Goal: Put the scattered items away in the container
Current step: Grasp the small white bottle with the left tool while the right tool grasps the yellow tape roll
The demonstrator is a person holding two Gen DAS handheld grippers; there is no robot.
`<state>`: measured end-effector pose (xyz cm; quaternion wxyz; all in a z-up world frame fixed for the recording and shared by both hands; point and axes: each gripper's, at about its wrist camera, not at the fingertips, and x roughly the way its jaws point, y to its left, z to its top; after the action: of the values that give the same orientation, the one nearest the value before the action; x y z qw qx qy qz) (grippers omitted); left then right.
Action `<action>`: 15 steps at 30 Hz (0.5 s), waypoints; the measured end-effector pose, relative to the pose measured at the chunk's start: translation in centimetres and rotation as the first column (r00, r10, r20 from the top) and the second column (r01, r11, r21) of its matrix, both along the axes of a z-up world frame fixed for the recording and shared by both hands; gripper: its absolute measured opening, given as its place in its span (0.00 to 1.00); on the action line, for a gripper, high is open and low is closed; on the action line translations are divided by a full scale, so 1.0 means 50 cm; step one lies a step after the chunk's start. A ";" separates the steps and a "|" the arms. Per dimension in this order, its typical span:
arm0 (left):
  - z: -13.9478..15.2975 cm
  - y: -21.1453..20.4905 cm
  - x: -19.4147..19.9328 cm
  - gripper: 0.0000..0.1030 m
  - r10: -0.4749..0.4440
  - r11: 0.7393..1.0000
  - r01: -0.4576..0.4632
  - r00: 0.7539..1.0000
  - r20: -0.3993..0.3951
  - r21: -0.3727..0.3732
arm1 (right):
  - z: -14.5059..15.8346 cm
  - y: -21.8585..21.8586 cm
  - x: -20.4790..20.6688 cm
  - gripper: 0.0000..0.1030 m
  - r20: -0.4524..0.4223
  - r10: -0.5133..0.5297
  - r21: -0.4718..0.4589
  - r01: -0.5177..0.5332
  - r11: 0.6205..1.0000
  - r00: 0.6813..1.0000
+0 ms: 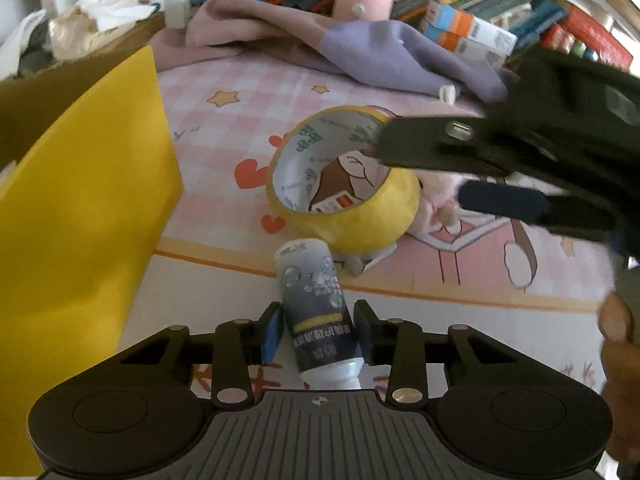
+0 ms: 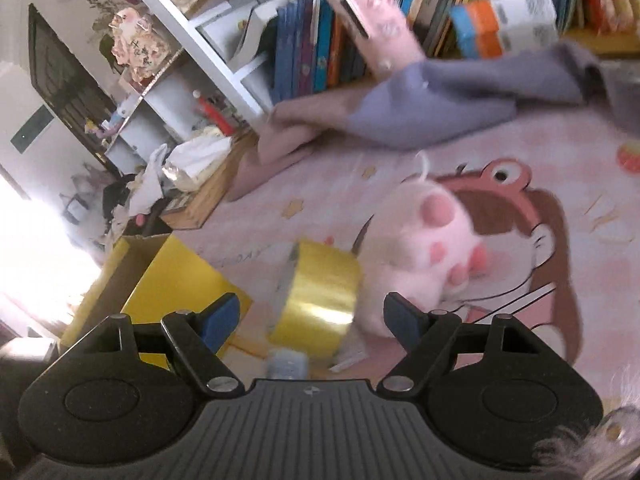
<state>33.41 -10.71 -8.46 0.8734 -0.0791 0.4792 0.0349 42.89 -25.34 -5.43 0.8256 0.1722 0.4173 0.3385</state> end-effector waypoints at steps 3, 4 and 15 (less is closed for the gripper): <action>0.001 -0.002 -0.001 0.35 -0.021 1.000 0.021 1.000 0.000 0.012 | -0.008 0.018 0.007 0.74 -0.030 0.001 0.007 -0.001 1.000 1.000; 0.001 -0.003 -0.001 0.35 -0.027 1.000 0.027 1.000 0.001 0.016 | -0.012 0.022 0.008 0.74 -0.041 0.003 0.015 -0.002 1.000 0.999; -0.003 -0.017 0.007 0.35 -0.053 0.997 0.054 0.998 -0.015 0.059 | -0.055 0.033 0.037 0.41 -0.162 -0.027 0.057 0.037 0.998 0.986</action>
<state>33.78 -11.58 -8.63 0.8729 -0.0399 0.4856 0.0263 44.72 -23.69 -8.18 0.7889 0.2302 0.4697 0.3224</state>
